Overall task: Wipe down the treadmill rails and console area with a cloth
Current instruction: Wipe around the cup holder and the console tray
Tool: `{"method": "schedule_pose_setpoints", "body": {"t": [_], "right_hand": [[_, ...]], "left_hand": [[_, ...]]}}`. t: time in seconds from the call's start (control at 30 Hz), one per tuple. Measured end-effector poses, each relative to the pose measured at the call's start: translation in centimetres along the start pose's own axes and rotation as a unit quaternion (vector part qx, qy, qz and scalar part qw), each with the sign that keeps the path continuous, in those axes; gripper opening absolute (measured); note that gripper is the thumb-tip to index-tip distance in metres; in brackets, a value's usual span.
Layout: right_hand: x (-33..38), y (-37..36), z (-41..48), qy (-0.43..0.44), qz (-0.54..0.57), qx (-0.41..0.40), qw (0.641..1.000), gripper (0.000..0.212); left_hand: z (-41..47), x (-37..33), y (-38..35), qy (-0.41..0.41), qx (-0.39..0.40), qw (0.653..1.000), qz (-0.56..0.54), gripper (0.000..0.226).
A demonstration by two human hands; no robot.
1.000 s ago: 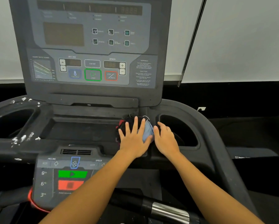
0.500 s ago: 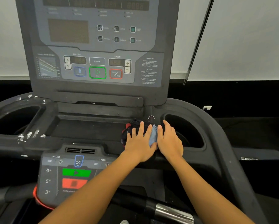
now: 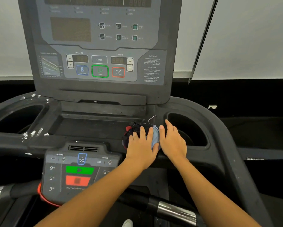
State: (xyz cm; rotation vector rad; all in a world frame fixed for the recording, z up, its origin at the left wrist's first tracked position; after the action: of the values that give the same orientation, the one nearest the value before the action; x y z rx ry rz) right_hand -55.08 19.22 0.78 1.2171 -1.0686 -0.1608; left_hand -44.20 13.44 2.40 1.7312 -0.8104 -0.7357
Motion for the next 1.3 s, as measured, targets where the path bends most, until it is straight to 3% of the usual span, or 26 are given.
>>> {"method": "schedule_pose_setpoints", "body": {"t": [0.17,0.33,0.47,0.83,1.07,1.13,1.3], "right_hand": [[-0.1,0.0,0.2,0.007,-0.015,0.003,1.000,0.049],[-0.1,0.2,0.1,0.005,-0.025,0.017,1.000,0.052],[0.2,0.0,0.3,-0.004,-0.043,0.010,0.999,0.054],[0.3,-0.3,0.4,-0.004,-0.052,0.018,0.998,0.054],[0.0,-0.2,0.3,0.008,-0.050,0.008,0.999,0.051],[0.0,-0.1,0.3,0.021,-0.050,-0.010,0.998,0.049],[0.8,0.1,0.3,0.073,0.008,-0.062,0.995,0.035]], "left_hand": [[-0.6,0.7,-0.4,0.001,0.024,0.999,0.037,0.065],[1.9,4.4,0.8,0.142,0.089,0.985,-0.042,0.067],[3.1,5.6,1.1,0.194,0.115,0.972,-0.063,0.066],[2.5,5.7,1.1,0.047,0.120,0.990,-0.063,0.059],[3.4,10.6,2.2,0.099,0.214,0.966,-0.106,0.063],[3.6,10.8,2.4,0.094,0.189,0.972,-0.104,0.065],[2.3,9.4,3.4,0.086,0.034,0.989,-0.118,0.050]]}}
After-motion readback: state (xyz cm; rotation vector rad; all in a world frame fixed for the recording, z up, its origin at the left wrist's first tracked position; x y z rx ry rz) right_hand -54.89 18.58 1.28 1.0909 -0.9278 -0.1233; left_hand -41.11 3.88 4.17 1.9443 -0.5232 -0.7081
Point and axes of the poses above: each hand's wrist, its own z-axis towards the middle knuckle, its own y-axis out of the back of the hand, x = y × z, the point moved 3 cm from there along z, towards the middle knuckle, and after that the axes turned 12 degrees about x, right-handed, at the moved point
